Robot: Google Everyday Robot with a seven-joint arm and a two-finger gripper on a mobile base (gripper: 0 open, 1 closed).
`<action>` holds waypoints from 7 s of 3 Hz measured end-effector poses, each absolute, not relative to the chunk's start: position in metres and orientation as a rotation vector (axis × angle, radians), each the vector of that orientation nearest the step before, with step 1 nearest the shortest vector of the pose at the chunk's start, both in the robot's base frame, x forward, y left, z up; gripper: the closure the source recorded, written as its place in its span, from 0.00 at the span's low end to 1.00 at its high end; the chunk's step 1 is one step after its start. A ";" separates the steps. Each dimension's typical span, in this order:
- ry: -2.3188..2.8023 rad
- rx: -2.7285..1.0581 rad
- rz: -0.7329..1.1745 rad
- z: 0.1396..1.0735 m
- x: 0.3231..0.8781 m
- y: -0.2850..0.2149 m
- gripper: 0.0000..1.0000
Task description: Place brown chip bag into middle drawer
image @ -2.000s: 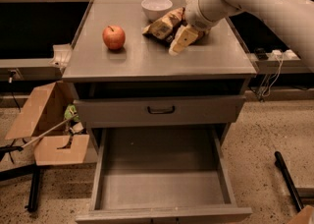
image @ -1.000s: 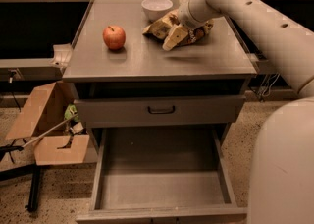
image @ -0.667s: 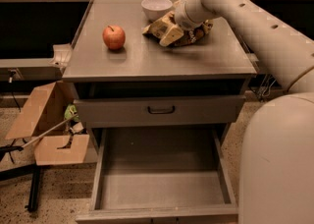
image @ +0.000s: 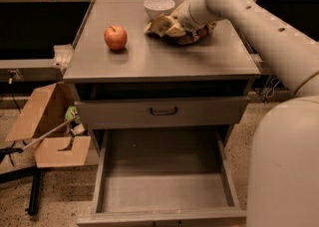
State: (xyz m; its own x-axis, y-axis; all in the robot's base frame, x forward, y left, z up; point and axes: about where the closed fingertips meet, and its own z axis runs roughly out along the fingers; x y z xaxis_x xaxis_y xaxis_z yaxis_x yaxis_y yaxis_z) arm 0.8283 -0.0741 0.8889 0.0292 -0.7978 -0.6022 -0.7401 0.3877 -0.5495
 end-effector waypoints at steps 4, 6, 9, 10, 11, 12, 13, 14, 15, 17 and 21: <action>1.501 -1.274 -0.092 0.981 0.736 -0.096 1.00; 1.322 -1.356 0.154 1.031 0.611 -0.104 1.00; 1.315 -1.410 0.258 1.025 0.535 -0.112 1.00; 1.376 -1.494 0.257 0.980 0.509 -0.101 1.00; 1.485 -1.585 0.287 0.909 0.483 -0.089 1.00; 1.511 -1.614 0.317 0.886 0.473 -0.083 1.00; 1.521 -1.623 0.314 0.883 0.473 -0.080 1.00; 1.621 -1.646 0.287 0.826 0.486 -0.077 1.00; 1.746 -1.660 0.267 0.729 0.502 -0.073 1.00; 1.872 -1.543 0.258 0.633 0.523 -0.070 1.00; 1.995 -1.617 0.303 0.532 0.532 -0.039 1.00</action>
Offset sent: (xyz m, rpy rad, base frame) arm -0.1397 -0.0430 0.1390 0.0993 -0.3341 0.0126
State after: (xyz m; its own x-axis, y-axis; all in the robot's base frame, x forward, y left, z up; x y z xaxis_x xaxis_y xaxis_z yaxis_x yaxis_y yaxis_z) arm 0.5316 -0.0393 0.5317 -0.1258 -0.8305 -0.5426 -0.9541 0.2511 -0.1631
